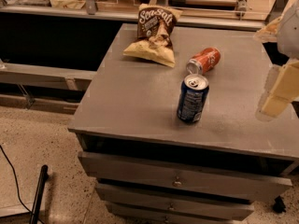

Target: Pick pepsi can

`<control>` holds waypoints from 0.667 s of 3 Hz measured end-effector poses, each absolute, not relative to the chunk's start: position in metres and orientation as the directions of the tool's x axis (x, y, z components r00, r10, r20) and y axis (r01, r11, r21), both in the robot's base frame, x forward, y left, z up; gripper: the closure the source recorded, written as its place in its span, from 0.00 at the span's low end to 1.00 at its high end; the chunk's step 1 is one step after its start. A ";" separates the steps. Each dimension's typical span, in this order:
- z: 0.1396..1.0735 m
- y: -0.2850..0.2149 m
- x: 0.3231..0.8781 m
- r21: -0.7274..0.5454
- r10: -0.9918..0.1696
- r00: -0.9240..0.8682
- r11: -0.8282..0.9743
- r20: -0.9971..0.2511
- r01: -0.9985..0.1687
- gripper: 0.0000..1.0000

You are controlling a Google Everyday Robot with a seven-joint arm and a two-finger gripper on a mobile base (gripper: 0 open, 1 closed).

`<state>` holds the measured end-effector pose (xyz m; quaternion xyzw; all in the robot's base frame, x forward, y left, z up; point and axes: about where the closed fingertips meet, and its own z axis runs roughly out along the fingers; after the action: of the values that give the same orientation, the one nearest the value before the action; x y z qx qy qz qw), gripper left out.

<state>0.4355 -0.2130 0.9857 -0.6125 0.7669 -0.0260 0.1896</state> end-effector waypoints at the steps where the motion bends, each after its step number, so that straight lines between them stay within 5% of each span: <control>1: 0.986 -0.213 0.436 -0.272 -0.949 -0.178 0.248 -0.259 -0.930 0.00; 2: 0.979 -0.195 0.445 -0.274 -0.940 -0.143 0.232 -0.310 -0.933 0.00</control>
Offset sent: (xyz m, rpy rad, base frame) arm 0.0247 0.0457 -0.0211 0.1370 -0.0222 0.0867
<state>0.4447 -0.1949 0.9793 -0.6197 0.7558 -0.0077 0.2114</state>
